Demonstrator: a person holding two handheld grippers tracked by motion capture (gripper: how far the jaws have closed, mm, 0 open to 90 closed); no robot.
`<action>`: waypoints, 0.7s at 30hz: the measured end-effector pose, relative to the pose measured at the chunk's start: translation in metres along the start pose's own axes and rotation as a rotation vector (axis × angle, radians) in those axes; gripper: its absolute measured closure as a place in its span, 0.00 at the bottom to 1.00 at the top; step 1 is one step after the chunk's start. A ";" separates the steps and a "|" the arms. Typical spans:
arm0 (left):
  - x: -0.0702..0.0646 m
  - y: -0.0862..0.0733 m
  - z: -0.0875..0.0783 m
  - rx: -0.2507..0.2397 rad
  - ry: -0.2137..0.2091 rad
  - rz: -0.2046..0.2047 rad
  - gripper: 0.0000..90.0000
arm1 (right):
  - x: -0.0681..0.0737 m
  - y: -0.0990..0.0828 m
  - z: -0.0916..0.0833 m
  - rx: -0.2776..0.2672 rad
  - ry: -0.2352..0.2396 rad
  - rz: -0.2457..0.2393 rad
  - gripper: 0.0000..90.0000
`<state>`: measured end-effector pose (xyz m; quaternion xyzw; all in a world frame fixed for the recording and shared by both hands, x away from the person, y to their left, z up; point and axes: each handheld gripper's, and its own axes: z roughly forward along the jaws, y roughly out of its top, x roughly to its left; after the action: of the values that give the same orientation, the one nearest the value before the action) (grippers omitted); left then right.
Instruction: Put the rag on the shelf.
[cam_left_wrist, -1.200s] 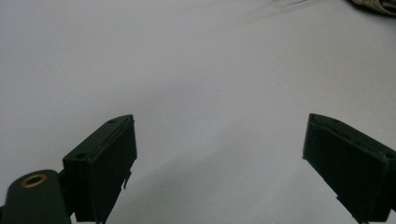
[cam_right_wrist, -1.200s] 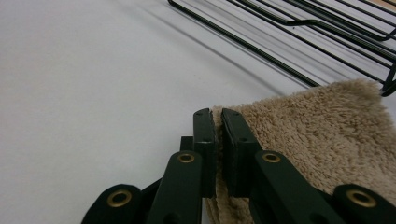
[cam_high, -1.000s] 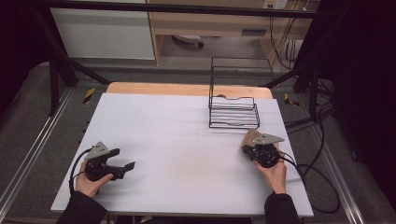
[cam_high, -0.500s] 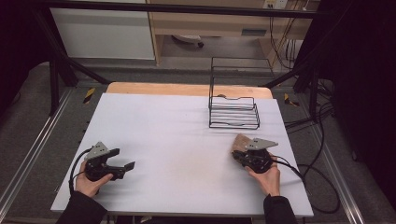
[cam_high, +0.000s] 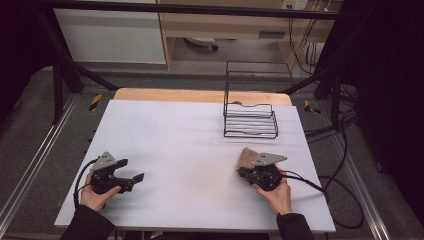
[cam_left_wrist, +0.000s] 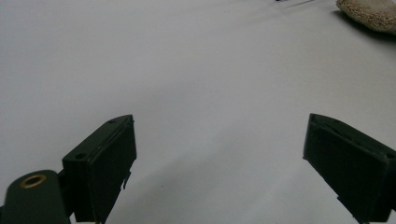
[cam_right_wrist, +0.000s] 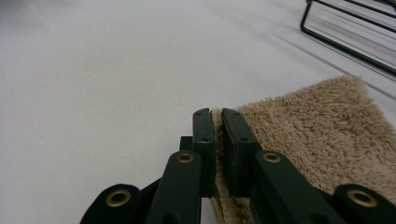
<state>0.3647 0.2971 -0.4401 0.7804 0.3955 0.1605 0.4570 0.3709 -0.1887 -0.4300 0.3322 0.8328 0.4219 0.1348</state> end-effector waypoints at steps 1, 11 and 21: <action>0.000 0.000 0.000 0.001 0.000 0.001 0.10 | 0.002 0.001 0.001 -0.001 0.004 -0.001 0.94; -0.001 0.000 0.000 0.002 0.001 0.000 0.10 | 0.020 0.005 0.011 0.008 0.057 -0.017 0.94; -0.001 0.001 0.001 0.006 0.001 -0.001 0.10 | 0.034 0.007 0.021 0.021 0.113 -0.039 0.93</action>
<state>0.3649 0.2956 -0.4398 0.7815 0.3966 0.1598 0.4543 0.3589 -0.1504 -0.4351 0.2931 0.8496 0.4286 0.0924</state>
